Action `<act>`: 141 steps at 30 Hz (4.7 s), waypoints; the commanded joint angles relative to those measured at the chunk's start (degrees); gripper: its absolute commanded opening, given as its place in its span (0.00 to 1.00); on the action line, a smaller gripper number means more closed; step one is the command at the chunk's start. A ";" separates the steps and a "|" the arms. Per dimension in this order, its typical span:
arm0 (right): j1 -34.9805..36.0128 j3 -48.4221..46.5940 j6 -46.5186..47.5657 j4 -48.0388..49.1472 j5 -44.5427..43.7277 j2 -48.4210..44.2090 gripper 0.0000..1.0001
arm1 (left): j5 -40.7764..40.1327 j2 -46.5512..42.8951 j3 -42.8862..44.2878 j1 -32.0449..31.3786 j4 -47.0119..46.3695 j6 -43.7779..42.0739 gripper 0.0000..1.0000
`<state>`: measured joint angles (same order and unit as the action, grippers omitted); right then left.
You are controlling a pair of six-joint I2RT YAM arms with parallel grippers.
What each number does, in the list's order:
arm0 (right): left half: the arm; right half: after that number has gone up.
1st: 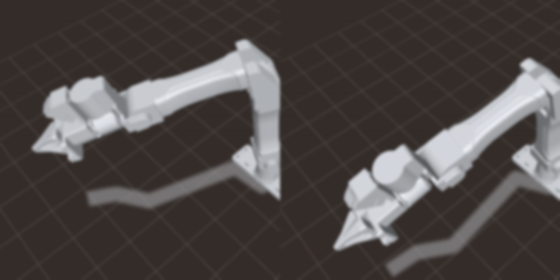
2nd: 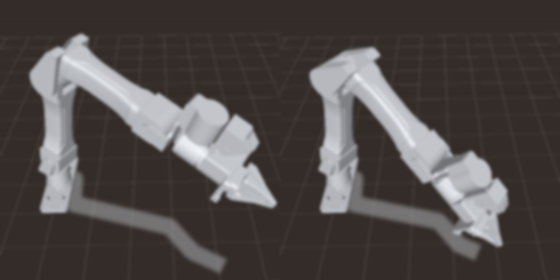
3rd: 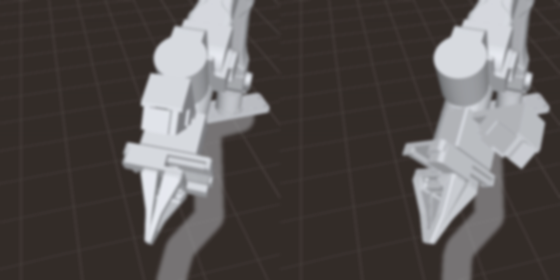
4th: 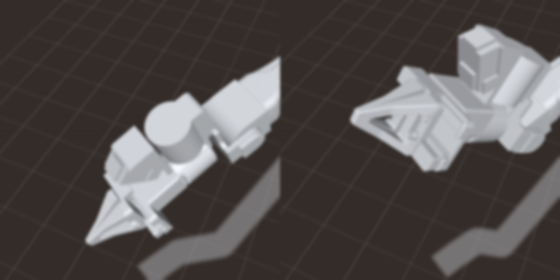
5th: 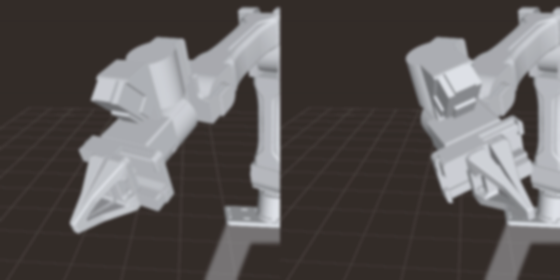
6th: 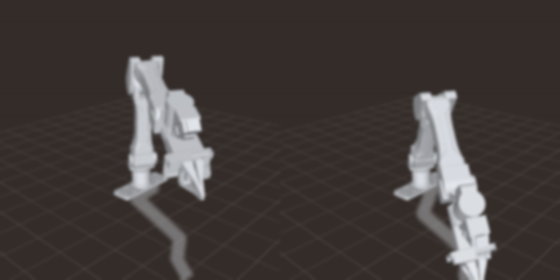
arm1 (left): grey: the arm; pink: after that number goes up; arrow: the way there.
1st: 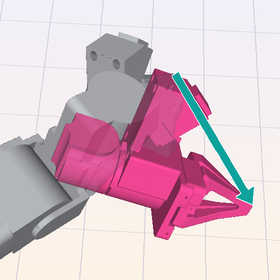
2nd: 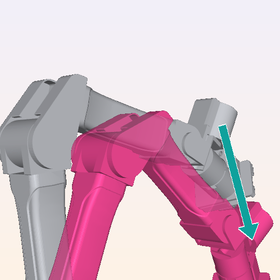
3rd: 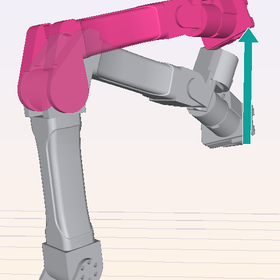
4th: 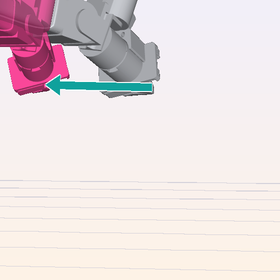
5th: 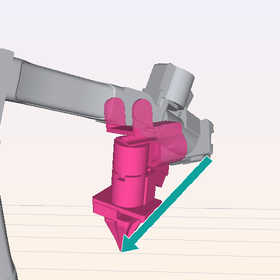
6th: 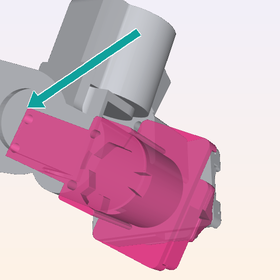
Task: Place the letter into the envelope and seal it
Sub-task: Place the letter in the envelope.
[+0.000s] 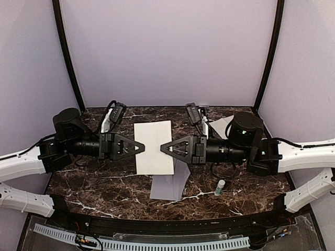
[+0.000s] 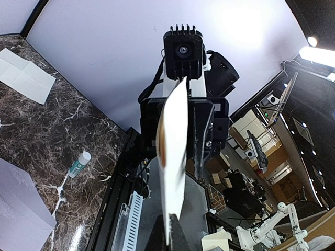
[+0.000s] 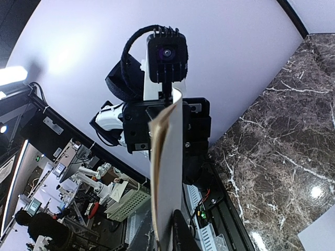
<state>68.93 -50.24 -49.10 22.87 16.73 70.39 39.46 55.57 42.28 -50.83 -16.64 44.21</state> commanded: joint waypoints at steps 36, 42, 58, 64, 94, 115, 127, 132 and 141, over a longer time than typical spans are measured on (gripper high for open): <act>-9.76 9.09 -11.89 -21.06 -20.28 5.48 0.00 | -18.31 19.49 -3.59 1.58 8.03 1.94 0.66; -10.04 9.22 -12.16 -21.40 -21.63 8.59 0.00 | -16.21 24.04 -6.21 3.71 3.83 3.00 0.62; -10.64 12.63 -14.23 -21.91 -22.38 11.83 0.00 | -14.90 32.96 -6.38 4.60 2.82 0.40 0.57; -11.04 13.31 -14.96 -22.32 -22.71 12.56 0.00 | -14.95 35.61 -5.45 4.60 2.63 0.06 0.52; -11.15 13.79 -15.85 -19.06 -20.96 16.18 0.00 | -13.34 40.43 -4.90 4.60 0.58 -0.01 0.35; -11.12 13.24 -15.67 -16.50 -19.55 19.12 0.00 | -11.90 40.32 -5.19 4.60 -0.80 0.66 0.33; -11.11 12.50 -15.41 -15.23 -18.68 20.90 0.00 | -11.58 40.48 -5.11 4.60 -1.23 0.88 0.33; -11.12 12.14 -15.32 -15.06 -18.49 21.71 0.00 | -11.22 40.66 -5.04 4.60 -1.44 0.97 0.33; -11.09 10.89 -14.98 -14.71 -18.05 23.41 0.00 | -10.82 41.28 -4.93 4.60 -1.87 0.91 0.33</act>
<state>58.11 -37.78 -64.58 6.55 -1.72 92.64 27.70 96.31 37.26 -46.44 -17.52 45.25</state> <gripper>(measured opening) 0.003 0.328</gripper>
